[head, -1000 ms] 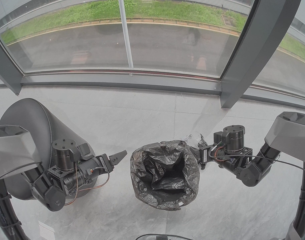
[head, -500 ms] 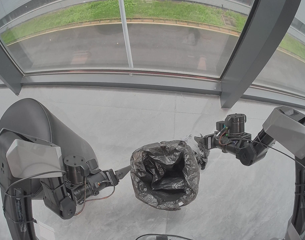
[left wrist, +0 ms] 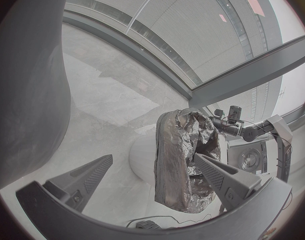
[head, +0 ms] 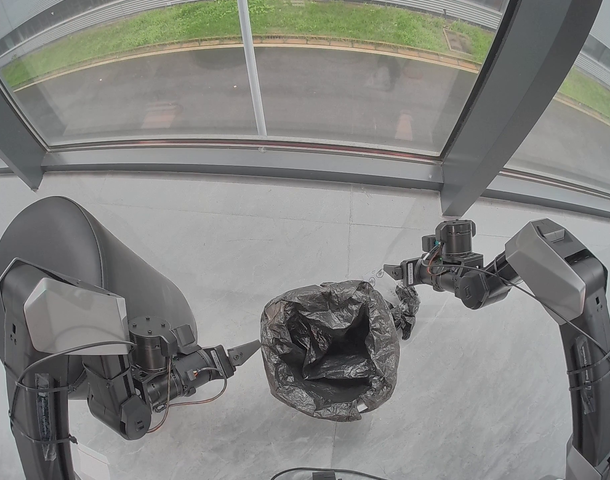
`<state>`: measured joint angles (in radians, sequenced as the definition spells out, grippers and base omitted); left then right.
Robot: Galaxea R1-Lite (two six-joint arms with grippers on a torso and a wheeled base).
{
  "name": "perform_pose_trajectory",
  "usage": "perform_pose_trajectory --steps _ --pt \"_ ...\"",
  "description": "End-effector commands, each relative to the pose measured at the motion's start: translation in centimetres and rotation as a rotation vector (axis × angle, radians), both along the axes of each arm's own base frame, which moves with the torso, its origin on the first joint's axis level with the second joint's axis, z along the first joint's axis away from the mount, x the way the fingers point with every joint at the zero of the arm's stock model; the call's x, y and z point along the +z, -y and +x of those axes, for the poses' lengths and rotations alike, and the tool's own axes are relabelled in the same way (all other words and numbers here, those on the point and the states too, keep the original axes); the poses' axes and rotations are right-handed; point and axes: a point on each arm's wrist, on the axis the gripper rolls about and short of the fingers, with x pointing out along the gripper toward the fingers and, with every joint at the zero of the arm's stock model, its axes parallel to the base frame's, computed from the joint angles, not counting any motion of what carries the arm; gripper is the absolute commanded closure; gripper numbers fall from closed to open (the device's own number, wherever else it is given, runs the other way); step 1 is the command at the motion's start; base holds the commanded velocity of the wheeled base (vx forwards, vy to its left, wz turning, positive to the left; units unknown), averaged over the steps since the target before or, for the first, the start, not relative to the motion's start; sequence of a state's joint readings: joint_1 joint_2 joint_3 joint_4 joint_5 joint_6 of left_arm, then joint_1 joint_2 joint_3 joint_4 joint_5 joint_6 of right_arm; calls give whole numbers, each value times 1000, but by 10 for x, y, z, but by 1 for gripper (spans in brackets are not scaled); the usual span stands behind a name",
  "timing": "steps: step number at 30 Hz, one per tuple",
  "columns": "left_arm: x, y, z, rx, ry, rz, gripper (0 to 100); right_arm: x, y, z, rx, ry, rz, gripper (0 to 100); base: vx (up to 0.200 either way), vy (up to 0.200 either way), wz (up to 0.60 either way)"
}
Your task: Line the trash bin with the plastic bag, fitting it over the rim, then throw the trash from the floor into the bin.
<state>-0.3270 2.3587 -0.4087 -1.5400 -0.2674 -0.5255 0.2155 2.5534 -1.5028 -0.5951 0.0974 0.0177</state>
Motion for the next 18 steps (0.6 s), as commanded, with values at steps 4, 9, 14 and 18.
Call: perform_pose_trajectory --steps 4,9,14,18 --pt "-6 0 0 1 -15 6 0 -37 -2 25 -12 -50 -10 0 0 0 0" --pt "-6 0 0 1 -14 5 0 -41 -3 39 -42 -47 -20 0 0 0 0" --pt "-6 0 0 0 -14 7 0 -51 -2 46 -77 -34 -30 0 0 0 0" --pt "-6 0 0 0 -13 6 0 -57 -3 52 -91 -22 -17 0 0 0 0"
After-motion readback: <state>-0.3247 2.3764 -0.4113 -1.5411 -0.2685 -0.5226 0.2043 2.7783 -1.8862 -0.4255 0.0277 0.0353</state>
